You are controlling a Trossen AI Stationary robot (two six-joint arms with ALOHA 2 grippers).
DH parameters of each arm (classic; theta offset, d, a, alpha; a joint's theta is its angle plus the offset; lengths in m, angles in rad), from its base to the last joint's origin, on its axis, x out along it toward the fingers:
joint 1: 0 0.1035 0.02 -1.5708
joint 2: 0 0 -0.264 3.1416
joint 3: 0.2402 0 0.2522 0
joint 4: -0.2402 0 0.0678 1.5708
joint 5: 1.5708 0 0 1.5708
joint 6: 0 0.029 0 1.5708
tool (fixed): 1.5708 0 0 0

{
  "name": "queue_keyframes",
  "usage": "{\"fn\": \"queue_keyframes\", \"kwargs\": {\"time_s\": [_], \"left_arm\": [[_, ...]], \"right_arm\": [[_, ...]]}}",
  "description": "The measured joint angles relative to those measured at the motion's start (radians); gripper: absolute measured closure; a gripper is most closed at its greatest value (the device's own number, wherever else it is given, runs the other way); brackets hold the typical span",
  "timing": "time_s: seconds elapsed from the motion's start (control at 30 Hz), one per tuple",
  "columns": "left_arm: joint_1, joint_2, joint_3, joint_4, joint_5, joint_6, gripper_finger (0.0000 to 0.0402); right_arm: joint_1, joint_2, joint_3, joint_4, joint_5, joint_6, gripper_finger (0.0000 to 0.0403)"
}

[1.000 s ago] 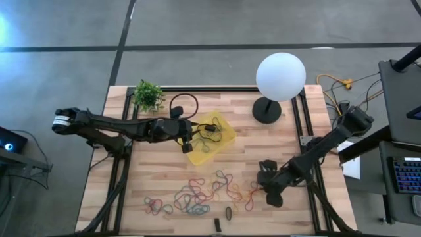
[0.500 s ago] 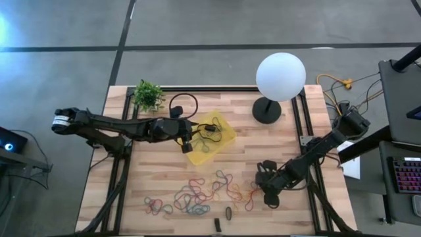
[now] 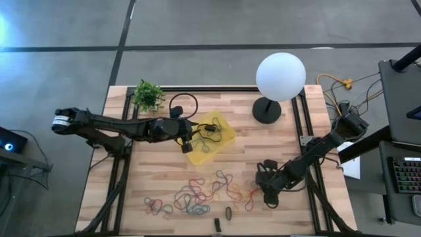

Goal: Pick and place rubber bands into bin
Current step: Put the yellow rubber band into the yellow bin

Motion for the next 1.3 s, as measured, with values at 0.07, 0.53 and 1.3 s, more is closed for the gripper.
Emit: {"fn": "queue_keyframes", "kwargs": {"time_s": [0.07, 0.53, 1.3], "left_arm": [[0.0, 0.0, 0.0, 0.0, 0.0, 0.0, 0.0301], [0.0, 0.0, 0.0, 0.0, -0.001, 0.0, 0.0301], [0.0, 0.0, 0.0, 0.011, -0.001, 0.0, 0.0301]], "right_arm": [[0.0, 0.009, 0.001, 0.002, 0.004, 0.011, 0.0327], [0.0, 0.001, 0.0, 0.01, 0.025, 0.017, 0.039], [0.0, -0.32, 0.067, -0.009, 0.179, -0.018, 0.0395]]}}
